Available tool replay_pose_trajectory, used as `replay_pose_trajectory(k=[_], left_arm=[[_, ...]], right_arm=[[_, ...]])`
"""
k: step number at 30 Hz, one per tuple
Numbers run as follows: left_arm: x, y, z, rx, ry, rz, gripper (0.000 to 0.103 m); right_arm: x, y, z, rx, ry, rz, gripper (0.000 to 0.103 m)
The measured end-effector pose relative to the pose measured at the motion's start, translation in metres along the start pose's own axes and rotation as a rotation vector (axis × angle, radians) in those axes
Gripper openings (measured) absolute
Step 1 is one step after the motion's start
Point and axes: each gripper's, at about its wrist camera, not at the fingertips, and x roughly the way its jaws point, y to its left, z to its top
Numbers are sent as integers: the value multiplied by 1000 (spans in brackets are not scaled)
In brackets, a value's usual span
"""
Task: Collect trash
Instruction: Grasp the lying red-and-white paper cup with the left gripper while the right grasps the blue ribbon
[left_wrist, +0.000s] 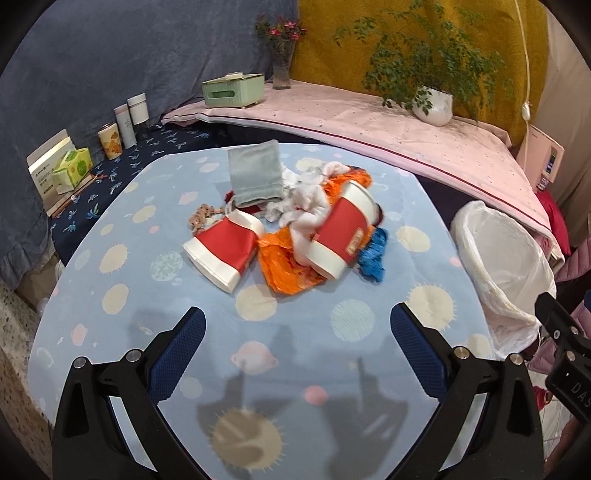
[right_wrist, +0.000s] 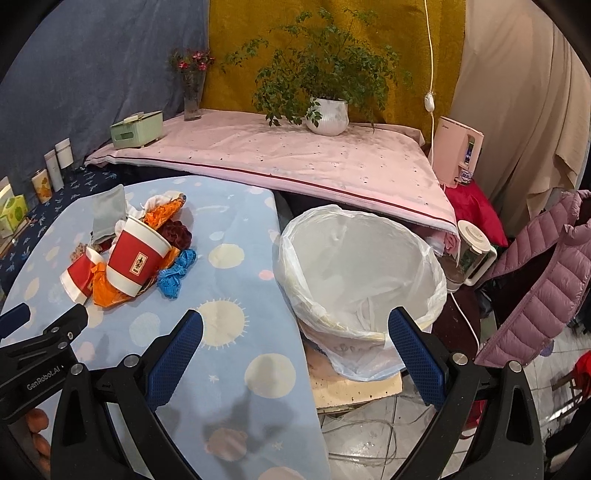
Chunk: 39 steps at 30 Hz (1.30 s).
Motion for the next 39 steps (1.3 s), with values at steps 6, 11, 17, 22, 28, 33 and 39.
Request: replay_pose_trajectory(k=[6, 11, 17, 22, 28, 33, 39], left_arm=[[27, 41, 9, -71, 19, 40, 96], [50, 71, 14, -98, 29, 76, 96], [81, 93, 18, -152, 68, 47, 96], [102, 94, 23, -151, 80, 12, 95], [121, 91, 26, -165, 105, -36, 84], [130, 91, 27, -175, 128, -75, 63], [132, 88, 27, -163, 135, -113, 41]], right_arm=[[20, 23, 7, -5, 8, 52, 96], [42, 46, 13, -17, 18, 70, 96], [73, 65, 19, 5, 48, 86, 94], [100, 80, 22, 6, 93, 97, 87], [124, 98, 23, 26, 148, 148, 80], [139, 116, 20, 3, 180, 180, 68], [151, 127, 12, -14, 222, 226, 39]])
